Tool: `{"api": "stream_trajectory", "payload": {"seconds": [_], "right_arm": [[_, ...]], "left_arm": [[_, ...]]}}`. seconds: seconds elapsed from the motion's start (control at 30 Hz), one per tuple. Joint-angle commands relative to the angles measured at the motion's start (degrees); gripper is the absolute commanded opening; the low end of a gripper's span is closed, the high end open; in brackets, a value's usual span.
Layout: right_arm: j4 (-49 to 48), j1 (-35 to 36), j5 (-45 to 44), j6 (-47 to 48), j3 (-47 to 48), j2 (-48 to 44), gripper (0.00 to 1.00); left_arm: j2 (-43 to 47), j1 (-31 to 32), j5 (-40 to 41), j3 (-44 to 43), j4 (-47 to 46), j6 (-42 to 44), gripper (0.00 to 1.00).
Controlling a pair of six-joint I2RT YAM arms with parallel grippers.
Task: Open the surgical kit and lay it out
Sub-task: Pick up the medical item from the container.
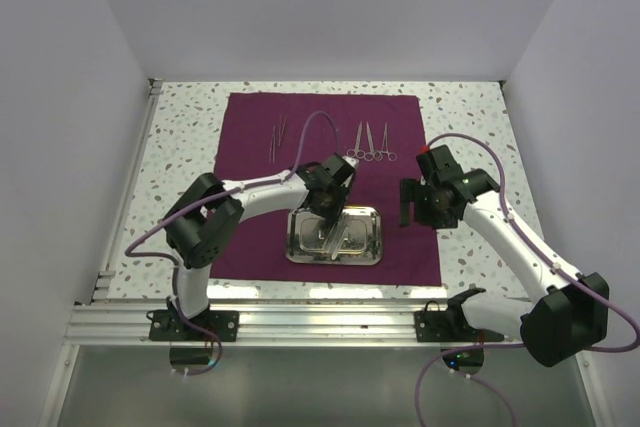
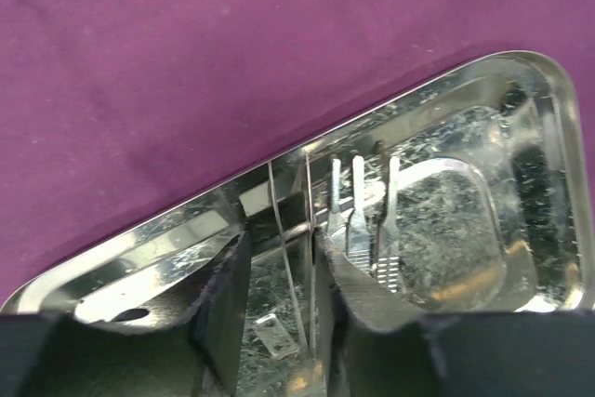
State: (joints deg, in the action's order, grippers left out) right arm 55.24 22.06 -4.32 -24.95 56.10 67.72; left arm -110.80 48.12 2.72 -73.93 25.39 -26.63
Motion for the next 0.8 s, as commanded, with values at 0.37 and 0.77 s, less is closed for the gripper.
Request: {"api": "stream_trajectory", "payload": {"seconds": [0.37, 0.77], "right_arm": [[-0.66, 0.08, 0.89, 1.04, -0.11, -1.01, 0.79], [-0.75, 0.17, 0.36, 0.78, -0.11, -0.84, 0.79]], "left_arm": [[-4.68, 0.13, 3.78, -1.22, 4.41, -0.35, 0.09], [3.48, -2.14, 9.84, -17.09, 16.53, 3.6, 0.0]]}}
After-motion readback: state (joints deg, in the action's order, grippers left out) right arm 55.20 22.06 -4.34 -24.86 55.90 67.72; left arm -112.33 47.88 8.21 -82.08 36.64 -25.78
